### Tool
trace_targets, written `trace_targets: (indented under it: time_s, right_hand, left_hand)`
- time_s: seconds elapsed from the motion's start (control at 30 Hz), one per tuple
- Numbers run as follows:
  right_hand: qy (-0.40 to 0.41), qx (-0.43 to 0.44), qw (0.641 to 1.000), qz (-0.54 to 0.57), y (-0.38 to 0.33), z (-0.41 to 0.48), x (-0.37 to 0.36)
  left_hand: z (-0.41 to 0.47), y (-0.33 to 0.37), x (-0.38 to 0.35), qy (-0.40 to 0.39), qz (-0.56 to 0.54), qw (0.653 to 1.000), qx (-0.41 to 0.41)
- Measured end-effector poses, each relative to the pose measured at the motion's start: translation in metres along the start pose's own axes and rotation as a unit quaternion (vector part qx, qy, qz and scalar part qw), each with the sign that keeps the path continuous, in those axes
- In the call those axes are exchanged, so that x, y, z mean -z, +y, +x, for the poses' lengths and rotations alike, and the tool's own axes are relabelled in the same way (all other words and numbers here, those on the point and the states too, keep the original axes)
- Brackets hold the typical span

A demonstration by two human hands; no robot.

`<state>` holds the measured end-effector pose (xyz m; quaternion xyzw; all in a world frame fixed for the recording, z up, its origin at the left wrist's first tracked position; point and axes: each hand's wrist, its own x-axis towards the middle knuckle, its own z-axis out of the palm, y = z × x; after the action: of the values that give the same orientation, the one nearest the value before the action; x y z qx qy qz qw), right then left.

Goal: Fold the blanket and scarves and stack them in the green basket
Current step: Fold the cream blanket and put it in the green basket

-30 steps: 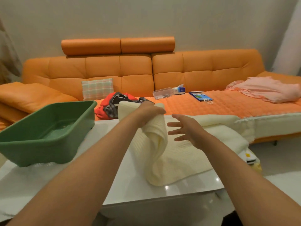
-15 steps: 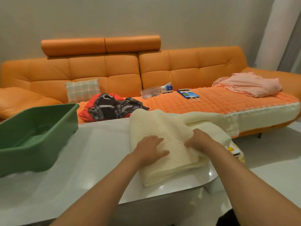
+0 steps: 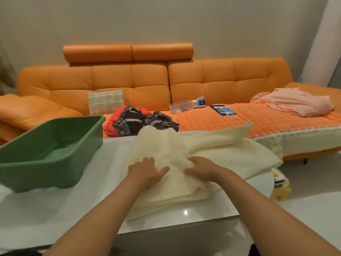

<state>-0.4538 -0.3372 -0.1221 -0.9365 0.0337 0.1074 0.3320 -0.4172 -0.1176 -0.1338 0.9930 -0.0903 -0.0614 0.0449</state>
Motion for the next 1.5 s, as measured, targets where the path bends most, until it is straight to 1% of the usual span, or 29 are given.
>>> trace_targets:
  time_s: [0.1, 0.2, 0.27, 0.3, 0.37, 0.4, 0.43, 0.47, 0.5, 0.53, 0.57, 0.63, 0.67, 0.73, 0.83, 0.87, 0.93, 0.97, 1.0, 1.03, 1.1, 1.17, 1.27, 1.33, 1.4, 1.43, 1.5]
  right_hand:
    - [-0.025, 0.036, 0.999, 0.024, -0.026, 0.01, -0.025]
    - [-0.048, 0.076, 0.996, 0.028, -0.049, 0.019, -0.047]
    - [-0.049, 0.096, 0.993, 0.047, -0.059, 0.023, -0.055]
    - [-0.046, 0.104, 0.992, 0.053, -0.062, 0.024, -0.057]
    - [-0.033, 0.115, 0.992, 0.036, -0.062, 0.025, -0.055]
    - [-0.022, 0.118, 0.993, -0.001, -0.06, 0.024, -0.051]
    - [-0.016, 0.122, 0.99, -0.062, -0.056, 0.022, -0.046]
    - [-0.026, 0.121, 0.983, -0.132, -0.052, 0.02, -0.04]
    - [-0.055, 0.114, 0.973, -0.193, -0.046, 0.017, -0.035]
    - [-0.091, 0.099, 0.962, -0.239, -0.041, 0.014, -0.031]
    - [-0.12, 0.083, 0.951, -0.272, -0.037, 0.01, -0.029]
    - [-0.14, 0.064, 0.94, -0.304, -0.032, 0.002, -0.028]
    - [-0.135, 0.065, 0.941, -0.304, -0.033, -0.001, -0.027]
    - [-0.115, 0.076, 0.954, -0.266, -0.04, -0.007, -0.023]
    - [-0.067, 0.091, 0.972, -0.207, -0.044, -0.004, -0.015]
    - [-0.033, 0.092, 0.976, -0.197, -0.043, 0.001, -0.014]
    - [0.064, 0.087, 0.981, -0.16, -0.04, 0.017, -0.012]
    - [0.116, 0.085, 0.978, -0.151, -0.039, 0.028, -0.01]
    - [0.158, 0.087, 0.971, -0.157, -0.038, 0.039, -0.007]
    - [0.189, 0.092, 0.962, -0.174, -0.037, 0.051, -0.004]
    - [0.226, 0.097, 0.943, -0.224, -0.036, 0.076, 0.004]
    - [0.229, 0.069, 0.932, -0.271, -0.034, 0.1, 0.014]
    - [0.17, -0.036, 0.932, -0.317, -0.032, 0.128, 0.033]
    - [0.118, -0.07, 0.933, -0.333, -0.029, 0.142, 0.041]
    - [0.113, -0.061, 0.933, -0.337, -0.026, 0.155, 0.048]
    - [0.127, -0.049, 0.932, -0.335, -0.025, 0.163, 0.051]
    - [0.168, -0.026, 0.925, -0.341, -0.025, 0.179, 0.059]
  left_hand:
    - [-0.003, -0.039, -0.003, -0.014, 0.043, 0.998, 0.052]
    - [-0.002, -0.077, 0.009, -0.063, 0.06, 0.992, 0.089]
    - [-0.004, -0.09, 0.019, -0.081, 0.079, 0.989, 0.096]
    - [-0.004, -0.091, 0.022, -0.067, 0.091, 0.989, 0.091]
    - [-0.006, -0.085, 0.024, -0.006, 0.091, 0.994, 0.055]
    - [-0.007, -0.079, 0.022, 0.031, 0.073, 0.997, 0.022]
    - [-0.008, -0.071, 0.019, 0.069, 0.043, 0.997, -0.019]
    - [-0.01, -0.062, 0.016, 0.097, 0.01, 0.993, -0.062]
    - [-0.012, -0.054, 0.013, 0.108, -0.018, 0.989, -0.099]
    - [-0.013, -0.045, 0.01, 0.097, -0.042, 0.987, -0.125]
    - [-0.014, -0.038, 0.005, 0.068, -0.062, 0.986, -0.141]
    - [-0.015, -0.027, -0.009, 0.002, -0.067, 0.985, -0.158]
    - [-0.016, -0.024, -0.017, -0.021, -0.051, 0.985, -0.166]
    - [-0.017, -0.019, -0.027, -0.029, -0.033, 0.981, -0.19]
    - [-0.015, -0.014, -0.017, 0.014, -0.059, 0.976, -0.208]
    - [-0.01, -0.014, -0.01, 0.027, -0.086, 0.976, -0.199]
    - [0.001, -0.015, 0.005, 0.042, -0.165, 0.97, -0.172]
    - [0.008, -0.016, 0.012, 0.056, -0.188, 0.967, -0.163]
    - [0.017, -0.017, 0.017, 0.078, -0.188, 0.966, -0.159]
    - [0.026, -0.017, 0.021, 0.102, -0.178, 0.966, -0.156]
    - [0.05, -0.017, 0.025, 0.136, -0.162, 0.966, -0.151]
    - [0.076, -0.016, 0.027, 0.156, -0.145, 0.965, -0.151]
    - [0.118, -0.011, 0.032, 0.169, -0.079, 0.97, -0.155]
    - [0.145, -0.007, 0.038, 0.177, -0.012, 0.971, -0.161]
    - [0.171, -0.001, 0.047, 0.17, 0.064, 0.967, -0.176]
    - [0.184, 0.002, 0.051, 0.151, 0.102, 0.966, -0.182]
    - [0.206, 0.008, 0.056, 0.085, 0.165, 0.965, -0.186]
